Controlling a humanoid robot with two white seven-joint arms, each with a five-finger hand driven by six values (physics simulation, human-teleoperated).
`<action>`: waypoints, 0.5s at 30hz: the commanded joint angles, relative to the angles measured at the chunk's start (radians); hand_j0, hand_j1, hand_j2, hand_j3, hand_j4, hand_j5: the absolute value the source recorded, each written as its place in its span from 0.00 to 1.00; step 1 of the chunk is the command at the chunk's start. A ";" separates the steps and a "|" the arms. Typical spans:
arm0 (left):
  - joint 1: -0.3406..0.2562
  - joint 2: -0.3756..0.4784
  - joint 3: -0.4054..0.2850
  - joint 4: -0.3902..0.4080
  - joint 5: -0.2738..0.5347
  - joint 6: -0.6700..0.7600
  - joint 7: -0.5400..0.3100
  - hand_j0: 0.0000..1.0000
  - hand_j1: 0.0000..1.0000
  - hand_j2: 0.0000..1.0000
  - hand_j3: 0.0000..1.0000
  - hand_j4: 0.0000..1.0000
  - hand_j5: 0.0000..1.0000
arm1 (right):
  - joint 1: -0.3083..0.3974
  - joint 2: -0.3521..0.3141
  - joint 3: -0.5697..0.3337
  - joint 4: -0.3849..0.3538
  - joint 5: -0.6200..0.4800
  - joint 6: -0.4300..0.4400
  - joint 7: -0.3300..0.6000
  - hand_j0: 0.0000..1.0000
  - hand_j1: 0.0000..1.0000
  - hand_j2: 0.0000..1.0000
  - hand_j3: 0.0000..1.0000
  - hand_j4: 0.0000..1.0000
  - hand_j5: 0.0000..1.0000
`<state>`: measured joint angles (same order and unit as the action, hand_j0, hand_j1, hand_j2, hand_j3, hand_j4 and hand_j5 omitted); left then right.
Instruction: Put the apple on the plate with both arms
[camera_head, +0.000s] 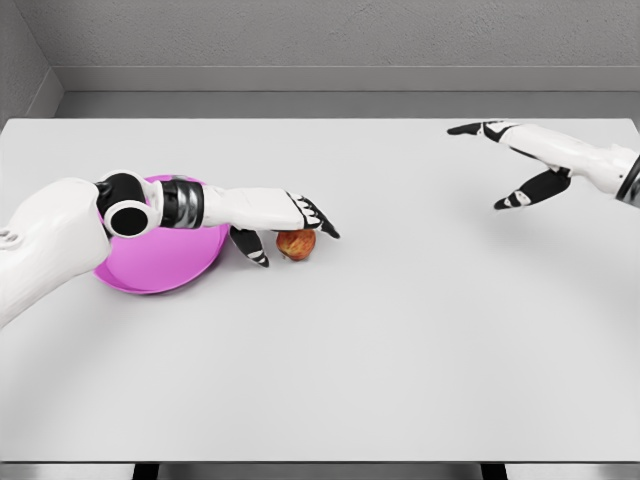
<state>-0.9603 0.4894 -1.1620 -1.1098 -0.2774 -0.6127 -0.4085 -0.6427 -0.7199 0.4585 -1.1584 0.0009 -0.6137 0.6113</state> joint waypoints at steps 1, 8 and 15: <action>0.000 -0.005 0.001 0.013 0.006 0.002 0.000 0.96 0.96 0.96 0.96 0.96 0.96 | 0.002 -0.003 -0.027 -0.017 -0.009 0.003 0.000 1.00 1.00 1.00 1.00 1.00 1.00; -0.008 -0.008 0.001 0.013 0.006 0.002 0.000 0.92 0.92 0.92 0.92 0.92 0.92 | 0.021 -0.004 -0.026 -0.055 -0.009 0.003 0.000 1.00 1.00 1.00 1.00 1.00 1.00; -0.008 -0.020 0.001 0.015 0.006 0.002 0.000 0.87 0.87 0.87 0.87 0.87 0.87 | 0.021 -0.019 -0.024 -0.060 -0.009 0.003 0.000 1.00 1.00 1.00 1.00 1.00 1.00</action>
<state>-0.9679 0.4706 -1.1626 -1.0954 -0.2778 -0.6126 -0.4085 -0.6213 -0.7332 0.4345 -1.2162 0.0000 -0.6137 0.6113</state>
